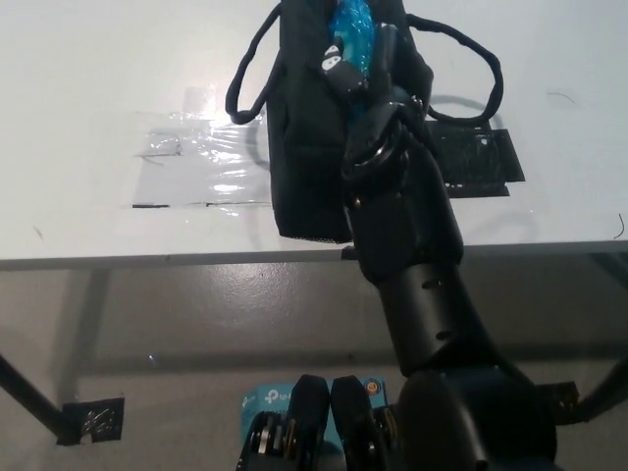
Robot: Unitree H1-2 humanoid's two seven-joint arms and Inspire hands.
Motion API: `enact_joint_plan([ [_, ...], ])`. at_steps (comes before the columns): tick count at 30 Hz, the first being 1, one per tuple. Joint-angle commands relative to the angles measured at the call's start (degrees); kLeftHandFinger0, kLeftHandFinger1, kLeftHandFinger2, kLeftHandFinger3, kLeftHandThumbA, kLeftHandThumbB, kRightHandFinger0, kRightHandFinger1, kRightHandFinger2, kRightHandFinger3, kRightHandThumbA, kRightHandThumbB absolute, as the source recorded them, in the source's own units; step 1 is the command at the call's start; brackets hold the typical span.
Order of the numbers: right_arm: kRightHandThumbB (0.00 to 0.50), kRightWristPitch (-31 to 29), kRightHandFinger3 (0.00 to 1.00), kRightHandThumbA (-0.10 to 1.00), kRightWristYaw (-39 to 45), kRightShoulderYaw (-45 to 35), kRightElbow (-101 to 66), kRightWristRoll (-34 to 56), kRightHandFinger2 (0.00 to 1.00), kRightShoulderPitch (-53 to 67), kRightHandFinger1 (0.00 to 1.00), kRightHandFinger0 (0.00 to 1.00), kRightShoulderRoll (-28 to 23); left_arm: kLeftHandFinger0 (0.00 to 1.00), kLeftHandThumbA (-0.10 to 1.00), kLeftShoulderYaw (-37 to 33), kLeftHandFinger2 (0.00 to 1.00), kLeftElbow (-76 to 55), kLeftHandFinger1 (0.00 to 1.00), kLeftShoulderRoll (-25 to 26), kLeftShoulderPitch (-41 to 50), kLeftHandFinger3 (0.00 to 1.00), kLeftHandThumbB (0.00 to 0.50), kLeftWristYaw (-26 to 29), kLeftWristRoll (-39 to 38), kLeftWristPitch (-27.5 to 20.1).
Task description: The robot uses its right hand to pick up a stack of plates kept in the middle of the desk and put it inside a bag kept next to it
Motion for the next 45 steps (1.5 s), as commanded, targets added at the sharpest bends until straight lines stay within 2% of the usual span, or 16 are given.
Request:
enact_joint_plan([
  [1, 0.013, 0.5, 0.54, -0.1, -0.9, 0.7, 1.4, 2.5, 0.49, 2.5, 0.16, 0.0, 0.5, 0.0, -0.05, 0.2, 0.14, -1.8, 0.0, 0.6, 0.7, 0.2, 0.5, -0.7, -0.4, 0.0],
  [10, 0.121, 0.5, 1.0, 0.03, 5.3, 5.4, 2.5, 1.7, 0.48, 5.0, 0.13, 0.08, 0.7, 0.0, -0.03, -0.5, 0.19, -2.8, 0.04, 0.5, 1.0, 0.22, 0.5, -0.6, -0.1, 1.2],
  [11, 0.314, 0.5, 1.0, 0.43, 8.7, 5.4, 2.0, -1.4, 1.0, 4.6, 1.0, 0.69, 0.8, 0.0, -0.03, -0.3, 0.18, -2.3, 0.03, 0.5, 0.8, 0.21, 0.5, -0.8, -0.4, 1.2],
  [12, 0.373, 0.5, 1.0, 0.59, 12.6, 5.0, 1.3, -5.4, 1.0, 4.1, 1.0, 1.0, 1.0, 0.0, -0.03, -0.1, 0.17, -2.0, 0.03, 0.4, 0.7, 0.2, 0.5, -0.9, -0.7, 1.1],
  [13, 0.489, 0.5, 1.0, 0.72, 14.6, 6.6, 1.0, -8.6, 1.0, 3.7, 1.0, 1.0, 0.6, 0.0, -0.05, -0.1, 0.16, -1.8, 0.03, 0.5, 0.7, 0.2, 0.5, -0.8, -0.6, 1.2],
  [19, 0.5, 0.5, 1.0, 0.98, 20.7, 6.7, -2.1, -17.9, 1.0, -0.3, 1.0, 1.0, 0.3, 0.0, -0.06, -0.1, 0.14, -1.2, 0.01, 0.8, 0.5, 0.22, 0.5, -0.8, -0.6, 0.8],
  [26, 0.388, 0.5, 1.0, 0.76, 22.6, 5.4, -3.3, -19.6, 1.0, -6.0, 1.0, 1.0, -0.8, 0.0, -0.09, 0.0, 0.15, -0.1, 0.03, 0.6, 0.5, 0.2, 0.5, -0.7, -0.5, -0.3],
  [29, 0.28, 0.5, 1.0, 0.37, 21.5, 2.4, -3.7, -17.1, 1.0, -10.7, 1.0, 1.0, -1.4, 0.0, -0.1, -0.1, 0.12, 0.9, 0.02, 0.6, 0.5, 0.18, 0.5, -0.3, -0.1, -1.4],
  [31, 0.277, 0.5, 0.98, 0.36, 21.9, -0.9, -2.1, -15.2, 0.93, -14.5, 0.8, 0.61, -2.1, 0.0, -0.1, -0.2, 0.12, 1.1, 0.02, 0.5, 0.5, 0.17, 0.5, 0.2, 0.3, -1.1],
  [33, 0.305, 0.5, 1.0, 0.4, 23.2, -1.2, -0.3, -15.8, 0.77, -17.2, 0.64, 0.47, -3.1, 0.0, -0.1, 0.0, 0.13, 1.0, 0.02, 0.3, 0.8, 0.18, 0.5, 0.2, 0.0, -0.6],
  [35, 0.339, 0.5, 1.0, 0.48, 27.4, -0.2, 3.2, -18.3, 0.92, -23.7, 0.87, 0.74, -5.7, 0.0, -0.1, -0.1, 0.17, 0.5, 0.05, 0.3, 1.3, 0.23, 0.5, 0.5, 0.4, -0.1],
  [39, 0.345, 0.5, 1.0, 0.52, 28.5, 0.5, 5.8, -18.6, 0.77, -27.6, 0.71, 0.69, -7.0, 0.0, -0.1, -0.1, 0.18, 1.1, 0.03, 0.4, 1.5, 0.23, 0.5, 0.2, 0.3, -0.7],
  [40, 0.358, 0.5, 1.0, 0.52, 27.8, 0.3, 8.1, -18.4, 0.67, -31.2, 0.58, 0.5, -7.8, 0.0, -0.1, 0.2, 0.17, 1.5, 0.01, 0.3, 1.5, 0.21, 0.5, 0.1, -0.2, -0.7],
  [41, 0.36, 0.5, 1.0, 0.55, 27.9, 0.2, 9.8, -18.5, 0.74, -33.2, 0.69, 0.57, -8.5, 0.0, -0.1, -0.1, 0.17, 1.2, 0.01, 0.4, 1.7, 0.21, 0.5, 0.4, 0.3, -0.8],
  [42, 0.376, 0.5, 1.0, 0.66, 29.1, 0.9, 13.0, -19.2, 1.0, -36.3, 1.0, 0.96, -9.6, 0.0, -0.1, -0.3, 0.17, 1.2, 0.01, 0.5, 1.8, 0.21, 0.5, 0.4, 0.7, -1.7],
  [45, 0.382, 0.5, 1.0, 0.67, 28.9, -0.8, 16.6, -20.5, 1.0, -40.8, 1.0, 0.91, -10.4, 0.0, -0.1, -0.1, 0.16, 1.2, 0.04, 0.6, 2.1, 0.2, 0.5, 0.2, 0.5, -1.5],
])
